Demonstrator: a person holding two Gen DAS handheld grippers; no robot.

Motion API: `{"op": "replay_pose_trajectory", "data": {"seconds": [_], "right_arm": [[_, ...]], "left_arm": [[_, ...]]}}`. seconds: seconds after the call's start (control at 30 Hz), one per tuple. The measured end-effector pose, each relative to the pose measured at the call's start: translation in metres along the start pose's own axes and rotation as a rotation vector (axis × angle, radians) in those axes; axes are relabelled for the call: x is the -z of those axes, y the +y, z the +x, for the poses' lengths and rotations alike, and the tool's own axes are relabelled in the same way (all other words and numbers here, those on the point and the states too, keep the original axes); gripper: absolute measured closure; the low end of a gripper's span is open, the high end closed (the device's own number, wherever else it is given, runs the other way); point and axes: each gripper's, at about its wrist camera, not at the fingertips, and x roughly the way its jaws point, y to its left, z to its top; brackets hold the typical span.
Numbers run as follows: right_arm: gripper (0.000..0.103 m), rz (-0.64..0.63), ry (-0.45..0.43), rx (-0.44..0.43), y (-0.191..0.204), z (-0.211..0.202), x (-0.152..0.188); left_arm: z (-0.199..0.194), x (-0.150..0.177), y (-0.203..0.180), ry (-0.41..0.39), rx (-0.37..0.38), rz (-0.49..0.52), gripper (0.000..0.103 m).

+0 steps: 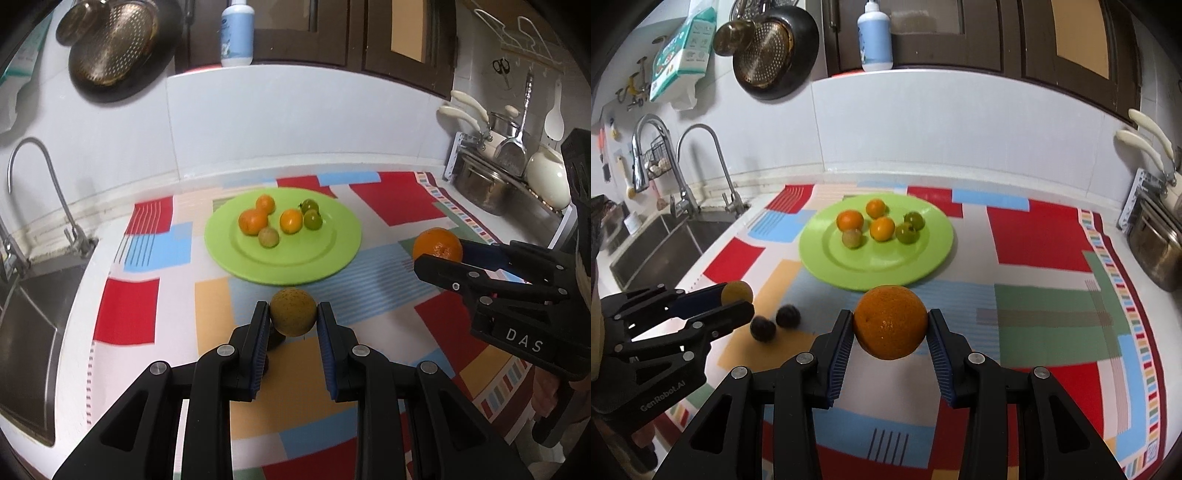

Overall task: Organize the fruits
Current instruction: 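Carry the tan fruit and orange onto the green plate and open both grippers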

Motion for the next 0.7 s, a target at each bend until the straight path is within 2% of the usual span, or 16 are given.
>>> {"op": "replay_pose_trajectory", "data": {"seconds": [0.5,0.7], "right_arm": [[0.062,-0.019,-0.022,-0.027,-0.007,0.019,-0.033],[0.062,-0.023,-0.023,-0.037,-0.010,0.034,-0.046]], "left_arm": [[0.021,-0.038,0.004,-0.030,0.013,0.036,0.077],[0.040,-0.050,0.009,-0.017,0.018,0.033,0.077]]}}
